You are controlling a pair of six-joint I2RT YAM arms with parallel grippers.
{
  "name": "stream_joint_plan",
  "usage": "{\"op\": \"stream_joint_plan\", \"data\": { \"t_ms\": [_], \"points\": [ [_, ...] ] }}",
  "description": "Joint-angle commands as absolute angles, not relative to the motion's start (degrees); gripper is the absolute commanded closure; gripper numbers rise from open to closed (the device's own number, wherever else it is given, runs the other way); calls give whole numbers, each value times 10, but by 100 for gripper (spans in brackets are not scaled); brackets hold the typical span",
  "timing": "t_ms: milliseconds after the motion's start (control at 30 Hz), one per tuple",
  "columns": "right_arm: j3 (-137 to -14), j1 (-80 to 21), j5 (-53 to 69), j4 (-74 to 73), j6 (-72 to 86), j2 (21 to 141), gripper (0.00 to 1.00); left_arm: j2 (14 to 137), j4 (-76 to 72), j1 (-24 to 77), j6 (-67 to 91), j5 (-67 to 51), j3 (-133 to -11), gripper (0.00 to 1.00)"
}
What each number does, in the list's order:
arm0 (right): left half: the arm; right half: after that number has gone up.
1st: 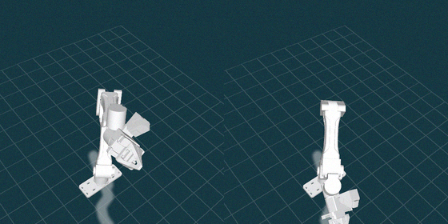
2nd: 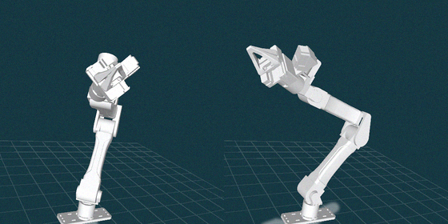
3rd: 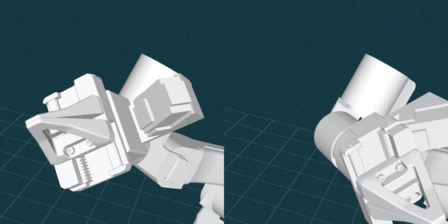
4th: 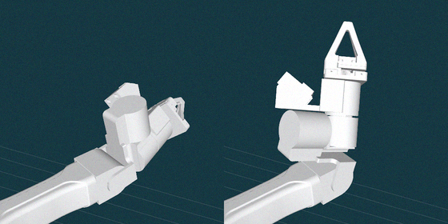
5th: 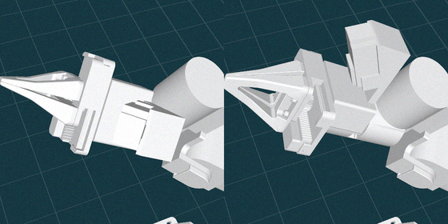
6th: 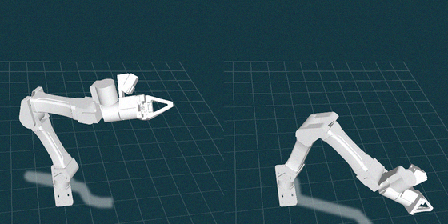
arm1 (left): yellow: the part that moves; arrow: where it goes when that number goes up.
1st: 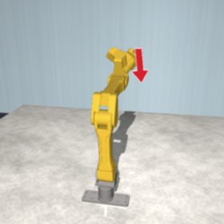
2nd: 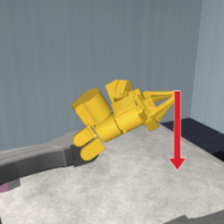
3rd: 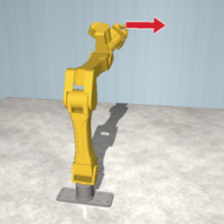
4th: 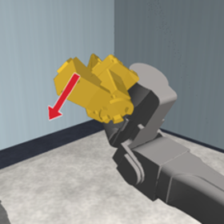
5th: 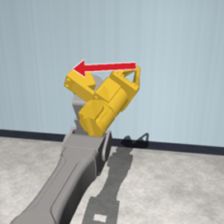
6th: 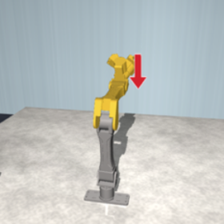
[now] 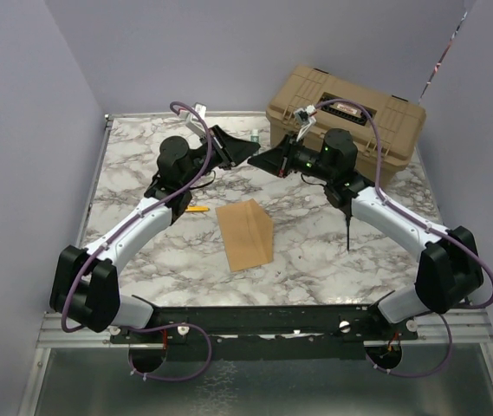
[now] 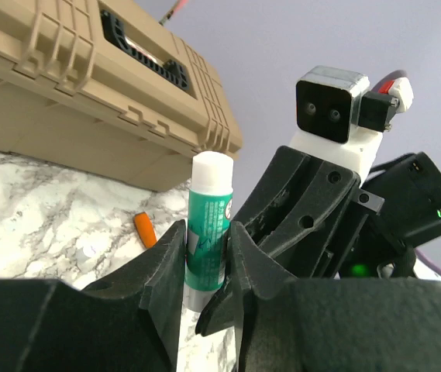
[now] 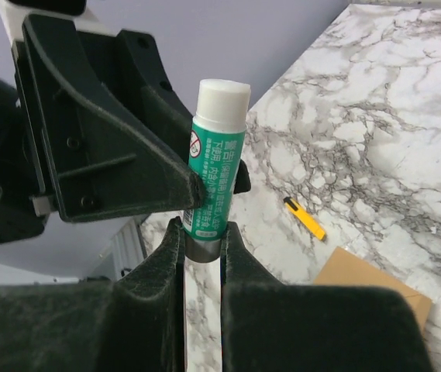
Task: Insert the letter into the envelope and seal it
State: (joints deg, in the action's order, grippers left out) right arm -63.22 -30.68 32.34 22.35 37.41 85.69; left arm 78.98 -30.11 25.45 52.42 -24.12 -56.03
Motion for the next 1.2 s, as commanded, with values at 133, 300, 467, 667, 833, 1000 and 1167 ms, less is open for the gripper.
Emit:
{"op": "stream_joint_plan", "data": {
  "t_ms": [133,300,467,667,833,1000,1167],
  "points": [
    [-655,-306,454,124,203,839,100,774,-150,248,453,-302,-611,69],
    [-671,-306,466,70,161,846,100,759,-129,246,428,-308,-601,74],
    [-683,-307,480,59,167,855,100,751,-114,246,406,-343,-598,100],
    [-715,-306,487,77,256,847,79,730,-147,246,407,-335,-625,100],
    [-677,-307,405,178,325,791,18,712,-196,247,489,-236,-649,100],
    [-655,-341,279,176,167,743,14,711,-185,253,616,-162,-660,100],
    [-640,-379,201,212,16,725,17,712,-156,255,691,-131,-671,100]
  ]
}}
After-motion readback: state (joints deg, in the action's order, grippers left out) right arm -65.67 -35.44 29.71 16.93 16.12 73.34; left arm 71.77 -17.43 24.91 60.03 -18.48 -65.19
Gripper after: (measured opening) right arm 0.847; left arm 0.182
